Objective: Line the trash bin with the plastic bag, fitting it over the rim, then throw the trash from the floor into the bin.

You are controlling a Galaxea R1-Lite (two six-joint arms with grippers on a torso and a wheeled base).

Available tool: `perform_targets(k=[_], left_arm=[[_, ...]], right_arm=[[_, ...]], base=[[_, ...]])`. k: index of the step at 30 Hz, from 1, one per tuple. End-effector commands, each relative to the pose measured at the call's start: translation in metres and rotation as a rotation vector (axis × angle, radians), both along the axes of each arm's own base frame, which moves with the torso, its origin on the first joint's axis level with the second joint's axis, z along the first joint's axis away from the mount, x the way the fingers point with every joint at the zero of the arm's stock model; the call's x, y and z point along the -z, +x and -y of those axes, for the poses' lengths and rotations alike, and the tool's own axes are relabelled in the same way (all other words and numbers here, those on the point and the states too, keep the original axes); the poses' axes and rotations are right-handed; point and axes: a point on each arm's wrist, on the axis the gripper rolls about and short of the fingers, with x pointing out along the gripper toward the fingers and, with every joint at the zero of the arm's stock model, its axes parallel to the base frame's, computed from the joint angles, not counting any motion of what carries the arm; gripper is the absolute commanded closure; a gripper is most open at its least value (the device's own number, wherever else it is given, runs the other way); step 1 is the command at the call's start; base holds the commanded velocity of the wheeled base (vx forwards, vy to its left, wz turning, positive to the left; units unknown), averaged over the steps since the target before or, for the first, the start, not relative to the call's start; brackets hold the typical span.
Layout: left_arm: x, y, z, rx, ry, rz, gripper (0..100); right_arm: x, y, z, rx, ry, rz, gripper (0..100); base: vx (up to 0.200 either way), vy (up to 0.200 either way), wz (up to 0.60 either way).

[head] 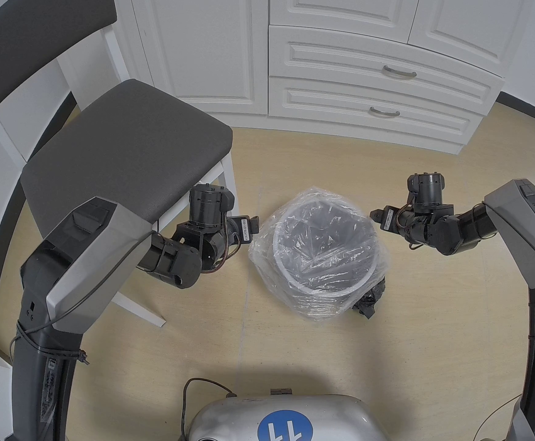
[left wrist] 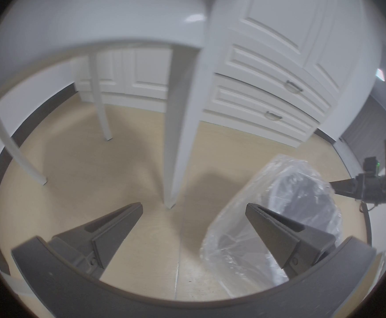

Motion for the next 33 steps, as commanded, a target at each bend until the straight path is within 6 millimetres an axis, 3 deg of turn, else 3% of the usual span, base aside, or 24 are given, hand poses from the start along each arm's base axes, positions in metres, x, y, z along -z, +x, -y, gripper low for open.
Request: perform_targets(k=[1, 6, 10, 15, 19, 21, 25, 33], left_arm=[[-0.018, -0.003, 0.007, 0.096, 0.012, 0.044, 0], [-0.021, -0.001, 0.014, 0.193, 0.055, 0.075, 0], [-0.016, 0.009, 0.021, 0.215, 0.089, 0.077, 0], [-0.022, 0.026, 0.029, 0.213, 0.069, 0.138, 0], [-0.023, 0.035, 0.034, 0.217, 0.086, 0.118, 0], [-0.012, 0.035, 0.034, 0.224, 0.108, 0.070, 0], [-0.009, 0.035, 0.034, 0.244, 0.117, 0.059, 0], [0.001, 0.037, 0.035, 0.273, 0.133, 0.059, 0]], right_arm=[[-0.010, -0.009, 0.001, -0.019, -0.008, -0.005, 0], [-0.002, -0.011, -0.001, -0.036, -0.038, -0.030, 0], [0.025, -0.007, -0.018, -0.068, -0.063, -0.071, 0], [0.040, -0.008, -0.033, -0.094, -0.060, -0.096, 0], [0.038, -0.008, -0.035, -0.097, -0.058, -0.089, 0], [0.034, -0.008, -0.035, -0.093, -0.056, -0.077, 0], [0.028, -0.005, -0.028, -0.078, -0.048, -0.040, 0], [-0.002, -0.009, -0.015, -0.052, -0.033, 0.021, 0]], base=[[0.000, 0.000, 0.00], [0.000, 0.000, 0.00], [0.000, 0.000, 0.00], [0.000, 0.000, 0.00], [0.000, 0.000, 0.00], [0.000, 0.000, 0.00], [0.000, 0.000, 0.00], [0.000, 0.000, 0.00]])
